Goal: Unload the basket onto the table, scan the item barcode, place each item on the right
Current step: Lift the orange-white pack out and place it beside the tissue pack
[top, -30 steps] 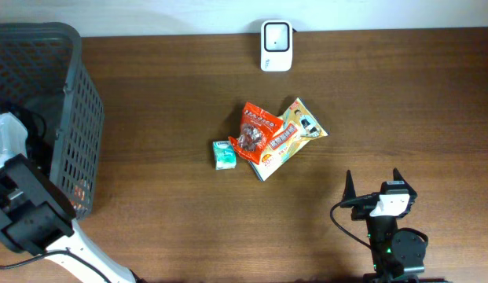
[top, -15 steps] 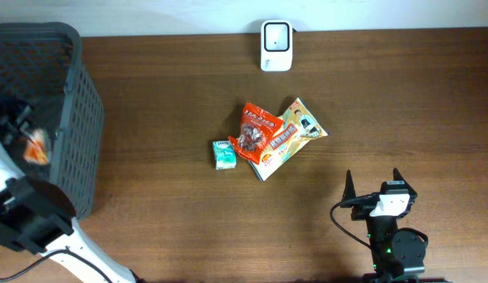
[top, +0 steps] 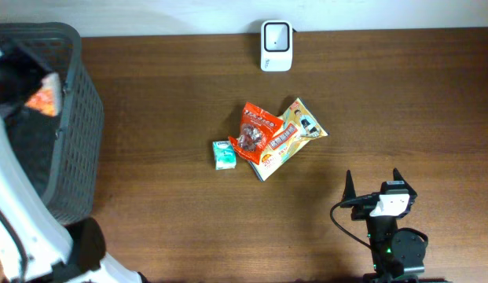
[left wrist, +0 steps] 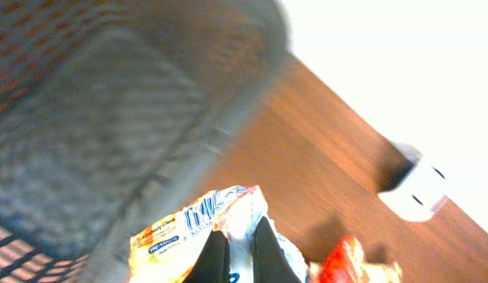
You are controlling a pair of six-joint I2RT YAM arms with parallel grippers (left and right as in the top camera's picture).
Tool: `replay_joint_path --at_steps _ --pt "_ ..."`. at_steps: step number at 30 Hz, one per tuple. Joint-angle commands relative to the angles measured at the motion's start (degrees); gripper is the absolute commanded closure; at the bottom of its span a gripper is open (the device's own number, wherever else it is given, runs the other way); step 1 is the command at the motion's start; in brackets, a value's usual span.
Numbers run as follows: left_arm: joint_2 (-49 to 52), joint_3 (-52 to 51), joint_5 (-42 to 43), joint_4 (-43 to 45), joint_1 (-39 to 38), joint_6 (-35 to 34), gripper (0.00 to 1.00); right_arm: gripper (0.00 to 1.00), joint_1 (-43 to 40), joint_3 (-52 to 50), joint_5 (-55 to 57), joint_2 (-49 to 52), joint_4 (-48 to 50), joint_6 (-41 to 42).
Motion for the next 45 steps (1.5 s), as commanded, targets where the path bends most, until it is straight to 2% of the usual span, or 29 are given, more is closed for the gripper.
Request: replay_joint_path --at_steps 1,7,12,16,22,23,24,25,27,28,30,33,34,38,39,40,42,45 --pt "-0.98 0.2 0.68 -0.11 -9.2 0.96 1.0 0.02 0.35 -0.33 -0.31 -0.37 -0.46 -0.35" --pt "2.67 -9.9 -0.9 1.29 -26.91 0.96 1.0 0.02 0.35 -0.33 -0.31 -0.37 -0.46 -0.35" --pt "7.69 -24.76 -2.36 9.35 -37.03 0.96 1.0 0.02 0.35 -0.33 -0.31 -0.37 -0.46 -0.33" --pt "11.52 -33.09 -7.85 16.02 -40.41 0.94 1.0 0.02 0.35 -0.33 -0.31 -0.37 -0.48 -0.35" --pt "18.67 -34.77 -12.94 20.06 -40.7 0.92 0.98 0.02 0.35 -0.33 -0.31 -0.37 -0.46 -0.35" --pt "19.87 -34.77 -12.9 20.79 -40.65 0.92 0.93 0.02 0.35 -0.33 -0.31 -0.37 -0.46 -0.35" --pt "20.81 -34.77 -12.87 21.09 -40.65 0.92 0.82 0.02 0.35 -0.33 -0.31 -0.37 -0.46 -0.35" --pt "21.49 -34.77 -12.87 21.14 -40.68 0.92 0.57 0.02 0.35 -0.33 -0.31 -0.37 -0.48 -0.35" --pt "22.27 -34.77 -12.87 21.09 -40.72 0.94 0.29 0.02 0.35 -0.33 -0.31 -0.37 -0.46 -0.35" --pt "22.32 -34.77 -12.87 21.09 -40.72 0.94 0.22 0.02 0.35 -0.33 -0.31 -0.37 -0.46 -0.35" --pt "22.16 -34.01 -12.92 20.79 -40.7 0.96 0.18 0.02 0.35 -0.33 -0.31 -0.37 -0.46 -0.35" --pt "22.12 -30.05 -12.92 17.84 -40.7 0.96 0.18 0.02 0.35 -0.33 -0.31 -0.37 -0.46 -0.35" --pt "22.12 -26.45 -12.92 15.26 -40.54 0.96 0.14 0.02 0.35 -0.33 -0.31 -0.37 -0.48 -0.35" --pt "22.01 -8.66 -12.92 3.32 -38.75 0.96 0.12 0.02 0.35 -0.33 -0.31 -0.37 -0.48 -0.33" --pt "22.01 -3.15 -12.94 0.07 -38.21 0.96 0.07 0.02 0.35 -0.33 -0.28 -0.37 -0.48 -0.35" --pt "21.88 0.48 -12.63 -0.13 -37.75 2.38 0.01 0.02 0.35 -0.33 -0.31 -0.37 -0.46 -0.35" --pt "20.7 5.46 -12.39 -0.13 -37.38 6.47 0.01 0.02 0.35 -0.33 -0.31 -0.37 -0.46 -0.35" --pt "17.44 8.22 -15.61 -0.13 -36.96 6.73 0.01 0.02 0.35 -0.33 -0.31 -0.37 -0.46 -0.35"
